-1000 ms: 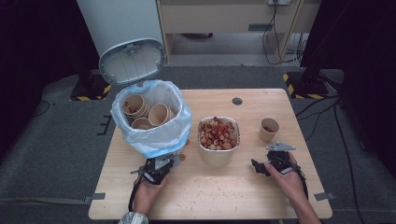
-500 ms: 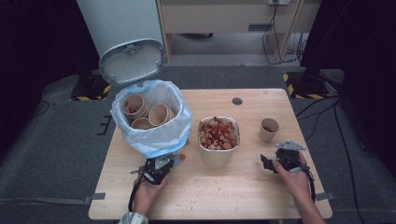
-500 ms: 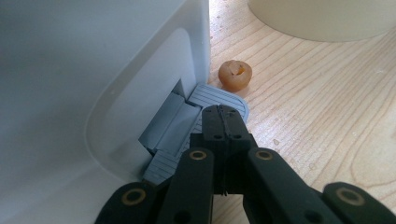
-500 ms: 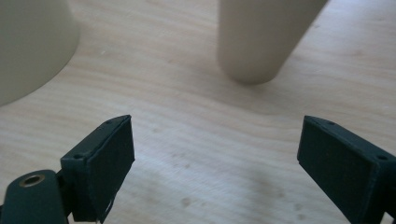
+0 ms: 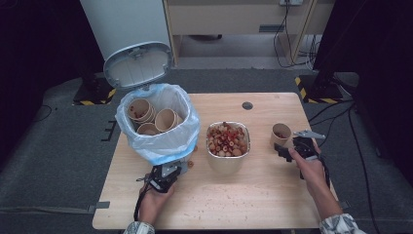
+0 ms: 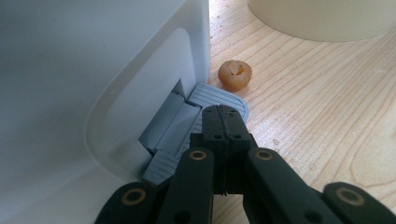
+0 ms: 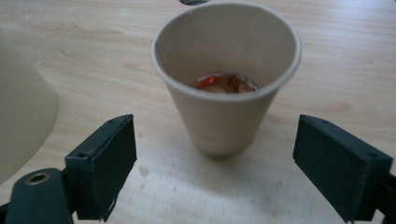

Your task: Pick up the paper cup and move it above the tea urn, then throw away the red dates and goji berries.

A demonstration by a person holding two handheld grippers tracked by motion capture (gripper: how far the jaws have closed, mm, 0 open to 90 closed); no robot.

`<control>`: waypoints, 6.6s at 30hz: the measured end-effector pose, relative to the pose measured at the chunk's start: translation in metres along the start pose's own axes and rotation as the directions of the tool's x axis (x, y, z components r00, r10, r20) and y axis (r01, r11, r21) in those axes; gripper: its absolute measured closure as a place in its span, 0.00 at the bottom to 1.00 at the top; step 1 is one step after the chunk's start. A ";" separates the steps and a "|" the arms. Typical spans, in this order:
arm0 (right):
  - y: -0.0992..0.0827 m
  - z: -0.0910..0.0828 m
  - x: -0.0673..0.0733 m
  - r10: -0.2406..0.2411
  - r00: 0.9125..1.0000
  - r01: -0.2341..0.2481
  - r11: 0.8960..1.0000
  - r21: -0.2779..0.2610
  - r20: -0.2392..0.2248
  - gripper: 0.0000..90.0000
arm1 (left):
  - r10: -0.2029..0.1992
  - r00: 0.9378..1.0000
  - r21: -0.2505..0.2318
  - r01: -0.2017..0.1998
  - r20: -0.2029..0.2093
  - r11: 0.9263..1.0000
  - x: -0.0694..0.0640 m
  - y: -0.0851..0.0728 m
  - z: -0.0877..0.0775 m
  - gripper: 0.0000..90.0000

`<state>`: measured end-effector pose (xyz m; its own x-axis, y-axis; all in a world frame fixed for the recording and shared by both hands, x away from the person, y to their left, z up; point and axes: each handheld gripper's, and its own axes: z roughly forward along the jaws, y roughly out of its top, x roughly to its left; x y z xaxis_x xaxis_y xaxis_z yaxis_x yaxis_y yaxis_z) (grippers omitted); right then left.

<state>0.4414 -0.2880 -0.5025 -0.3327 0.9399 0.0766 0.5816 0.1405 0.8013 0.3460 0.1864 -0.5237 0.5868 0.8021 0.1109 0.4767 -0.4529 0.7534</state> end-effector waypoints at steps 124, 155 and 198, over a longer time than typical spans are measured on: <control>0.164 -0.050 0.093 -0.526 0.845 0.500 0.840 -0.211 -0.095 0.35 | -0.006 1.000 -0.006 0.006 0.004 1.000 0.000 0.000 -0.001 1.00; 0.174 -0.050 0.108 -0.598 0.799 0.569 0.788 -0.233 -0.071 0.35 | 0.002 1.000 -0.004 -0.002 0.007 1.000 0.000 0.000 -0.001 1.00; 0.179 -0.052 0.157 -0.783 0.621 0.763 0.590 -0.262 0.043 0.34 | -0.008 1.000 -0.011 0.008 0.013 1.000 0.000 0.000 -0.001 1.00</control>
<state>0.4547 -0.1319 -0.3156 -0.6295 0.4868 -0.6056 -0.1052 0.7188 0.6872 0.3454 0.1866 -0.5234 0.5914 0.8005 0.0966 0.4745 -0.4424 0.7610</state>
